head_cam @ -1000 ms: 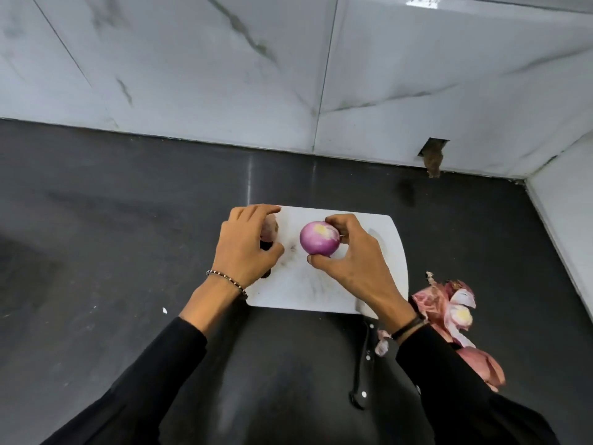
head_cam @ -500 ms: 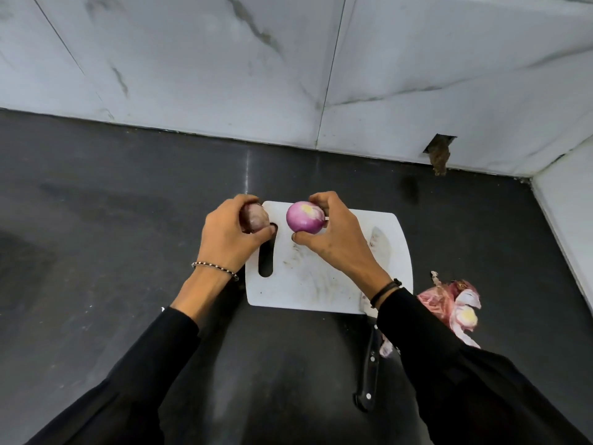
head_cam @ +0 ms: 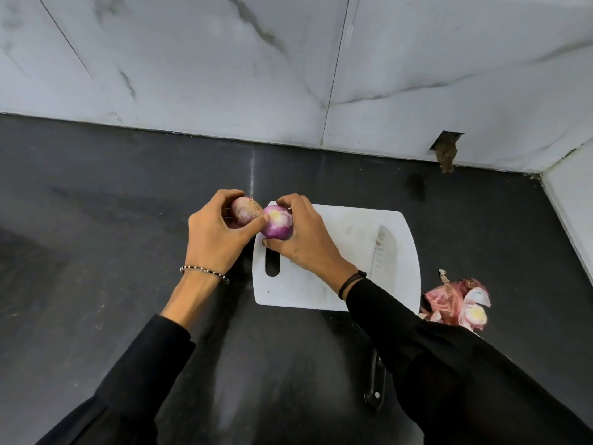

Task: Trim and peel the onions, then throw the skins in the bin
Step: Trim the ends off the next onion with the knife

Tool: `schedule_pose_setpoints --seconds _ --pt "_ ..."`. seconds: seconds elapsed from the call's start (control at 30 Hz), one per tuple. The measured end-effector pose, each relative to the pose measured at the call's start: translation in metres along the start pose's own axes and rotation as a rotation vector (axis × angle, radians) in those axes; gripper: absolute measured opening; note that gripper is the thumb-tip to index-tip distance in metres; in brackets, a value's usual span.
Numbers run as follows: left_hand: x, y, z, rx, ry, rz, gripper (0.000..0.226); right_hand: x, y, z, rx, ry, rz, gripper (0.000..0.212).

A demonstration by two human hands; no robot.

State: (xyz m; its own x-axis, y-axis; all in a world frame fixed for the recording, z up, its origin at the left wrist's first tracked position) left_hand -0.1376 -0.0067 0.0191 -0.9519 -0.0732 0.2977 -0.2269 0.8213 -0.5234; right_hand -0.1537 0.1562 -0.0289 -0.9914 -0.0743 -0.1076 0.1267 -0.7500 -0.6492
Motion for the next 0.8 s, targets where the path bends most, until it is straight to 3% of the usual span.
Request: schedule_pose_setpoints --seconds 0.37,0.67,0.8 --pt "-0.009 0.016 -0.032 -0.005 0.113 0.116 0.051 -0.029 -0.028 -0.022 0.028 0.115 -0.003 0.07" --pt "-0.039 0.064 -0.074 -0.05 0.213 0.291 0.051 -0.106 -0.076 -0.065 0.038 0.179 -0.128 0.036" --pt "-0.056 0.095 -0.075 -0.035 0.223 0.403 0.052 -0.142 -0.097 -0.085 -0.082 0.256 -0.244 0.025"
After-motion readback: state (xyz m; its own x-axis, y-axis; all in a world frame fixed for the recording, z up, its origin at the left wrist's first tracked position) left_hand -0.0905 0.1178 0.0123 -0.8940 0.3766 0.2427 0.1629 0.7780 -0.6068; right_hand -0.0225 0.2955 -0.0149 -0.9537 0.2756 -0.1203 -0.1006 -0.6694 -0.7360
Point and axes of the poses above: each hand's wrist, its own x-axis towards the middle knuckle, its own y-axis out of the palm, z = x × y, the point moved 8 cm from there along x, towards the middle knuckle, and after that the axes turned 9 degrees about y, right-handed, at the moved point
